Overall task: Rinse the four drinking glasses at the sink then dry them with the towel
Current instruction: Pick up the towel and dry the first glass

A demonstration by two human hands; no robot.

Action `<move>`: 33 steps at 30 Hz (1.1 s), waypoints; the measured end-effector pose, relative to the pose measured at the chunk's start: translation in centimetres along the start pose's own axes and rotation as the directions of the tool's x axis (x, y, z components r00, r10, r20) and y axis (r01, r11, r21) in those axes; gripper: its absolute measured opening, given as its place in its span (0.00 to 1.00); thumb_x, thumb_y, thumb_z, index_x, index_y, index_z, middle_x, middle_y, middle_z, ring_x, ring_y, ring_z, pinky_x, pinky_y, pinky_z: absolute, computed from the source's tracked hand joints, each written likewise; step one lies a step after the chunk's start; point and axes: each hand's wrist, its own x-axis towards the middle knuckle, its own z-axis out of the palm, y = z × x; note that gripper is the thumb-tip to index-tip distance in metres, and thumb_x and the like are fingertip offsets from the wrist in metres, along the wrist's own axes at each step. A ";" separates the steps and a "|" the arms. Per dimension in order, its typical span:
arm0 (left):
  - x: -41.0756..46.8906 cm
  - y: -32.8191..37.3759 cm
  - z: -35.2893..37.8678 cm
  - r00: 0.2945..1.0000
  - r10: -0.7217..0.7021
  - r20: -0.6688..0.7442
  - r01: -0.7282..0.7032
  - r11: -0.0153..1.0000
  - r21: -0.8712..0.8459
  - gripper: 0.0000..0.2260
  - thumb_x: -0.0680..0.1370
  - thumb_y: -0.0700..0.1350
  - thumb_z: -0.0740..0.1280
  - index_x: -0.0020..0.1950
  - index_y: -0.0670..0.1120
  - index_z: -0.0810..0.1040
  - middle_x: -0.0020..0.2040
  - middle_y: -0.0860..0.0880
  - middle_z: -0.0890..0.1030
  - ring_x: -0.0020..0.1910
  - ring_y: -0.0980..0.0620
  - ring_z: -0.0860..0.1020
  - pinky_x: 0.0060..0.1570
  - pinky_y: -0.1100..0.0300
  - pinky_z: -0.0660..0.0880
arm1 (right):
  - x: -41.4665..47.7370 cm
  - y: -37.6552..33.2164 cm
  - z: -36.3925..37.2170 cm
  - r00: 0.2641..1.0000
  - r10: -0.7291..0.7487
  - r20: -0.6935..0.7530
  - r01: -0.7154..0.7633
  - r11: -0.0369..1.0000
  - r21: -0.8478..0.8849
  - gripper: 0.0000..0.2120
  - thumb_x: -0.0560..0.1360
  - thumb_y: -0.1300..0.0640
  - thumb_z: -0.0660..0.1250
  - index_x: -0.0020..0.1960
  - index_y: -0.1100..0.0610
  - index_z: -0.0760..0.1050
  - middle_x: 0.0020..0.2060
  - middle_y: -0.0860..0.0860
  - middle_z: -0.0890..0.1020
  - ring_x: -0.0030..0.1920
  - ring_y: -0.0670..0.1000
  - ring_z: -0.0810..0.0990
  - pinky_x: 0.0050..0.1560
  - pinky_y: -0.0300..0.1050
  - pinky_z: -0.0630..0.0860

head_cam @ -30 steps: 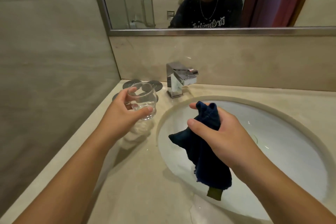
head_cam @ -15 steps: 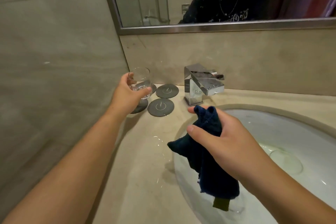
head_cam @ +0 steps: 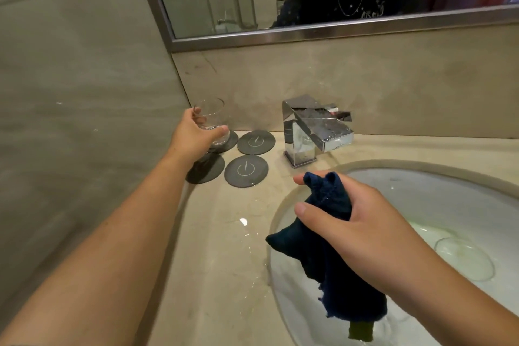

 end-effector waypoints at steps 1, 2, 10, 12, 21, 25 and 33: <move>0.0 -0.1 0.1 1.000 -0.002 0.008 0.002 1.000 0.000 0.39 0.72 0.50 0.82 0.77 0.47 0.66 0.64 0.50 0.76 0.62 0.50 0.78 0.64 0.52 0.77 | -0.1 -0.1 -0.1 1.000 -0.002 0.005 0.002 1.000 0.010 0.07 0.77 0.48 0.72 0.55 0.41 0.80 0.47 0.40 0.85 0.46 0.43 0.85 0.53 0.47 0.83; 0.0 -0.2 0.2 1.000 -0.004 0.016 0.004 1.000 0.002 0.39 0.72 0.50 0.82 0.78 0.47 0.66 0.65 0.50 0.76 0.62 0.50 0.78 0.62 0.54 0.77 | -0.2 -0.1 -0.2 1.000 -0.002 0.006 0.002 1.000 0.015 0.07 0.78 0.49 0.72 0.55 0.40 0.80 0.47 0.39 0.85 0.46 0.42 0.85 0.53 0.44 0.82; 0.3 -0.9 0.6 0.998 -0.042 0.036 0.043 0.999 -0.028 0.40 0.73 0.50 0.80 0.79 0.48 0.63 0.66 0.50 0.74 0.63 0.48 0.77 0.66 0.44 0.77 | -0.8 -0.1 -0.8 1.000 0.017 -0.022 -0.016 1.000 0.014 0.09 0.77 0.48 0.72 0.56 0.46 0.80 0.47 0.48 0.86 0.46 0.48 0.86 0.57 0.56 0.83; 0.3 -0.9 0.6 0.998 -0.036 0.043 0.037 0.999 -0.023 0.40 0.74 0.50 0.80 0.80 0.47 0.62 0.67 0.50 0.74 0.64 0.48 0.77 0.68 0.44 0.76 | -0.9 -0.1 -0.9 1.000 0.009 -0.023 -0.008 1.000 0.026 0.07 0.78 0.48 0.72 0.55 0.43 0.80 0.46 0.47 0.86 0.45 0.47 0.86 0.56 0.53 0.83; 0.3 -0.9 0.4 0.998 -0.036 0.047 0.036 0.999 0.006 0.40 0.74 0.51 0.80 0.79 0.47 0.63 0.70 0.46 0.75 0.65 0.46 0.77 0.68 0.45 0.75 | -1.7 -0.4 -1.2 1.000 0.003 -0.024 -0.002 0.998 0.066 0.07 0.78 0.50 0.71 0.56 0.47 0.80 0.46 0.48 0.86 0.45 0.49 0.86 0.51 0.45 0.81; 0.0 -0.9 0.4 0.999 -0.021 0.031 0.020 0.999 0.035 0.38 0.72 0.54 0.81 0.76 0.50 0.65 0.64 0.46 0.78 0.61 0.45 0.80 0.59 0.48 0.79 | -1.8 -0.4 -1.3 1.000 0.002 -0.022 0.000 0.998 0.067 0.07 0.78 0.50 0.72 0.56 0.47 0.80 0.47 0.47 0.86 0.46 0.48 0.85 0.52 0.46 0.81; -0.7 1.0 -1.9 0.999 0.028 0.036 -0.035 0.980 0.196 0.40 0.71 0.62 0.78 0.76 0.53 0.64 0.47 0.54 0.78 0.56 0.43 0.82 0.59 0.46 0.80 | -1.8 -0.3 -1.6 1.000 0.004 -0.024 -0.002 0.997 0.078 0.07 0.78 0.49 0.72 0.54 0.38 0.81 0.45 0.44 0.87 0.45 0.46 0.86 0.56 0.50 0.83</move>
